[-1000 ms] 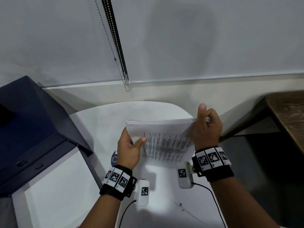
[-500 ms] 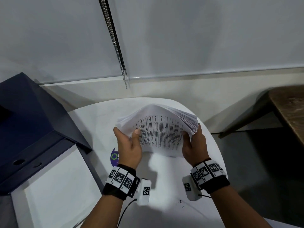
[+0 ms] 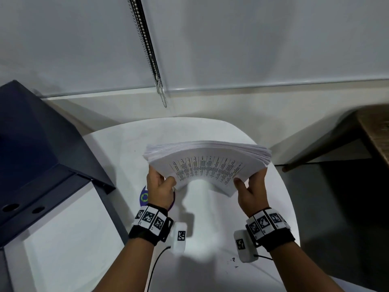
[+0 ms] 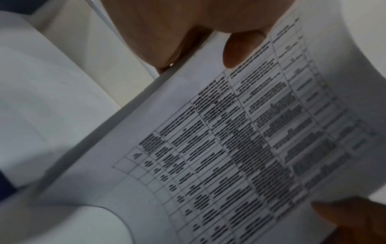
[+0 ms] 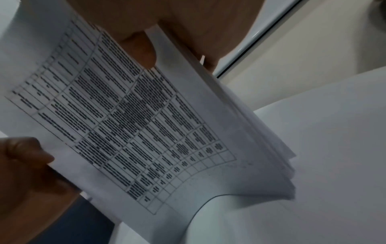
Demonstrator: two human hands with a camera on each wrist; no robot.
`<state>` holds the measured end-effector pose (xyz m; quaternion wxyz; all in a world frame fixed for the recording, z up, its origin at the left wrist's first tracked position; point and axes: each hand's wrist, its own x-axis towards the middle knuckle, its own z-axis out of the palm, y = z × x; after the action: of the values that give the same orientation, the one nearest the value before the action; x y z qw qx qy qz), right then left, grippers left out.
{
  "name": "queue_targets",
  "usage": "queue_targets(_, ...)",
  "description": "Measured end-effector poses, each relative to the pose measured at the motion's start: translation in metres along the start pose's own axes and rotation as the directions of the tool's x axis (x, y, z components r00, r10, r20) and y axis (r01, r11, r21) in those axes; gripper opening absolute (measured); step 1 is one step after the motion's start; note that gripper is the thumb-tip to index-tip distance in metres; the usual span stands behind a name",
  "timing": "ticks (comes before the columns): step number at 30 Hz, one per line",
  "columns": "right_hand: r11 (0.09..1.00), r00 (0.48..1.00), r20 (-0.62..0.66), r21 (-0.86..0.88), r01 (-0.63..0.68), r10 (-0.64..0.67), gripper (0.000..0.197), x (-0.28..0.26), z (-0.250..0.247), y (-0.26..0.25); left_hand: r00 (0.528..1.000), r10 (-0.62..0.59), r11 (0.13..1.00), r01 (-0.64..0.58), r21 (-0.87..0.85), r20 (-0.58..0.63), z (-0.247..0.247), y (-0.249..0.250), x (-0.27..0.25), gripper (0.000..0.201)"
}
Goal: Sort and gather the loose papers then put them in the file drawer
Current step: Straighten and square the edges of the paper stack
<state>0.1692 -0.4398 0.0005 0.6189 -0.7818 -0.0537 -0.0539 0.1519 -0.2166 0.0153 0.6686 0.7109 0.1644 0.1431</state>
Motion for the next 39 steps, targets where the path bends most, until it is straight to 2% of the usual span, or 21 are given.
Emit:
queue_targets(4, 0.995, 0.997, -0.063, 0.09, 0.042, -0.036, 0.067, 0.003, 0.0, 0.0, 1.0, 0.004, 0.991, -0.004, -0.133, -0.001, -0.002, 0.002, 0.009, 0.06)
queue_targets(5, 0.993, 0.997, -0.065, 0.105, 0.047, -0.04, 0.065, 0.005, -0.001, -0.002, 1.0, 0.001, 0.987, 0.001, -0.16, 0.009, -0.003, 0.001, 0.013, 0.056)
queue_targets(7, 0.989, 0.998, -0.053, 0.147, 0.028, -0.02, 0.067, 0.01, 0.0, -0.007, 0.998, -0.022, 0.992, 0.029, -0.124, 0.061, -0.002, 0.003, 0.017, 0.031)
queue_targets(10, 0.989, 0.995, -0.093, 0.137, 0.045, -0.033, 0.081, 0.016, 0.006, -0.008, 0.996, 0.053, 0.998, -0.05, -0.048, 0.07, 0.006, 0.008, 0.024, 0.034)
queue_targets(12, 0.992, 0.994, -0.107, 0.12, 0.043, -0.03, 0.08, 0.021, 0.011, -0.008, 0.998, 0.031, 0.999, -0.029, -0.044, 0.056, 0.012, 0.009, 0.027, 0.034)
queue_targets(14, 0.992, 0.989, -0.141, 0.113, 0.062, -0.046, 0.069, 0.023, 0.016, -0.008, 0.999, -0.027, 1.0, 0.027, -0.015, -0.035, 0.018, 0.007, 0.03, 0.027)
queue_targets(16, 0.991, 0.983, -0.169, 0.1, 0.094, -0.076, 0.063, 0.025, 0.018, -0.01, 0.978, -0.122, 0.993, 0.118, -0.031, -0.17, 0.019, 0.004, 0.035, 0.027)
queue_targets(18, 0.988, 0.98, -0.175, 0.101, 0.114, -0.095, 0.064, 0.028, 0.018, -0.01, 0.971, -0.117, 0.993, 0.11, -0.044, -0.208, 0.02, 0.005, 0.034, 0.03)
queue_targets(21, 0.992, 0.987, -0.144, 0.088, 0.086, -0.072, 0.066, 0.028, 0.017, 0.003, 0.984, -0.056, 0.998, 0.049, -0.046, -0.167, 0.019, 0.006, 0.026, 0.027)
queue_targets(23, 0.996, 0.991, -0.125, 0.069, 0.057, -0.048, 0.066, 0.026, 0.016, 0.016, 0.996, -0.01, 0.998, 0.004, -0.06, -0.093, 0.018, 0.005, 0.024, 0.017)
queue_targets(25, 0.998, 0.996, -0.087, 0.062, -0.015, 0.02, 0.057, 0.022, 0.016, 0.031, 0.998, -0.041, 0.996, 0.037, -0.08, -0.057, 0.017, -0.002, 0.025, 0.011)
queue_targets(28, 0.996, 0.995, -0.058, 0.035, -0.08, 0.082, 0.051, 0.019, 0.021, 0.048, 0.99, -0.129, 0.991, 0.128, -0.036, -0.051, 0.017, -0.018, 0.028, 0.02)
queue_targets(32, 0.993, 0.991, -0.067, 0.027, -0.111, 0.112, 0.053, 0.022, 0.024, 0.056, 0.975, -0.221, 0.975, 0.221, 0.021, -0.007, 0.015, -0.039, 0.031, 0.018)
queue_targets(34, 0.993, 0.987, -0.113, 0.035, -0.108, 0.112, 0.059, 0.021, 0.027, 0.058, 0.976, -0.219, 0.976, 0.218, 0.025, 0.018, 0.016, -0.041, 0.03, 0.016)
queue_targets(37, 0.988, 0.983, -0.116, 0.081, -0.132, 0.141, 0.066, 0.019, 0.029, 0.048, 0.974, -0.221, 0.975, 0.222, -0.015, 0.038, 0.015, -0.039, 0.027, 0.018)
queue_targets(39, 0.992, 0.99, -0.123, 0.117, -0.056, 0.07, 0.073, 0.023, 0.022, 0.033, 0.984, -0.167, 0.98, 0.173, -0.098, 0.065, 0.011, -0.031, 0.025, 0.036)
